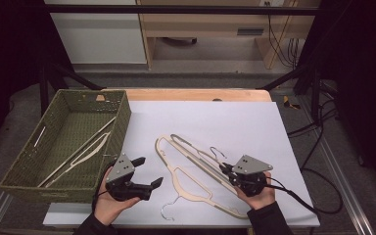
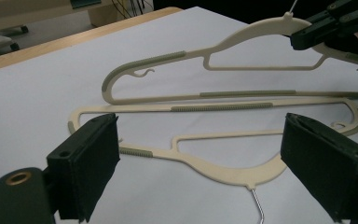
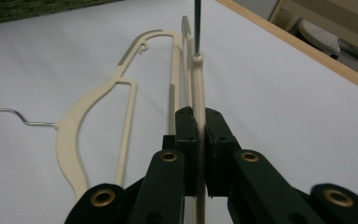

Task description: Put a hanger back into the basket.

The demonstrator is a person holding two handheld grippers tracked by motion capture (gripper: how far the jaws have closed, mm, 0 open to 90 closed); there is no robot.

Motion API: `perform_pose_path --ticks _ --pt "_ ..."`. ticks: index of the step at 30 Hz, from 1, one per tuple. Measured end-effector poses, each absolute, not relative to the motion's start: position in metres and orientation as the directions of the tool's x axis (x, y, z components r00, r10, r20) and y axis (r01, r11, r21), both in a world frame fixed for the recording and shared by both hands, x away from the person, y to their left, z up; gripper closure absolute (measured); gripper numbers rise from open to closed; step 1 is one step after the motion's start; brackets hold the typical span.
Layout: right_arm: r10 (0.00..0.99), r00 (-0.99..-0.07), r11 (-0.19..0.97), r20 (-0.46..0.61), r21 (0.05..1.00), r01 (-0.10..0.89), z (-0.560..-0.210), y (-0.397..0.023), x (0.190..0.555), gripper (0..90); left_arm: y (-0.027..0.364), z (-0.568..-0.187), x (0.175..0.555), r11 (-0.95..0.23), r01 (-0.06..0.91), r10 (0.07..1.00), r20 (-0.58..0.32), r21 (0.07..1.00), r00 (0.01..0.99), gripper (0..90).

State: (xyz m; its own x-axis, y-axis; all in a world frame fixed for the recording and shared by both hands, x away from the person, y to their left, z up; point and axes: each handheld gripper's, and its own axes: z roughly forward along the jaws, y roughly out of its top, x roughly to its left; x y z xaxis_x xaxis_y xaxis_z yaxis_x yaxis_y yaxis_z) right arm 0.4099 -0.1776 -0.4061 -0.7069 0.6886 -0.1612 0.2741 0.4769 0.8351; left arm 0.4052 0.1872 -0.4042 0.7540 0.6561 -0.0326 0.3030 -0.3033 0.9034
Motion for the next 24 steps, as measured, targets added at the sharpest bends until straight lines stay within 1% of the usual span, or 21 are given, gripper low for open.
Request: perform_pose_path --ticks 4,8,13,18,24 --pt "0.699 -0.704 0.448 -0.126 0.845 0.293 -0.402 -0.187 0.412 86.6 0.189 -0.404 0.406 -0.299 0.300 0.658 -0.032 0.906 0.752 12.5" --pt "0.684 -0.723 0.419 -0.096 0.863 0.282 -0.397 -0.187 0.409 86.6 0.189 -0.402 0.407 -0.304 0.298 0.652 -0.030 0.905 0.757 12.6" --pt "0.637 -0.768 0.404 -0.065 0.877 0.261 -0.391 -0.178 0.406 86.6 0.187 -0.400 0.407 -0.312 0.295 0.642 -0.028 0.903 0.766 13.1" --pt "0.565 -0.825 0.394 -0.026 0.887 0.242 -0.388 -0.160 0.402 86.6 0.183 -0.395 0.404 -0.335 0.271 0.620 -0.005 0.902 0.784 13.9" --pt "0.501 -0.866 0.409 -0.009 0.884 0.227 -0.386 -0.141 0.399 86.6 0.174 -0.391 0.403 -0.362 0.264 0.590 0.000 0.894 0.807 15.9"
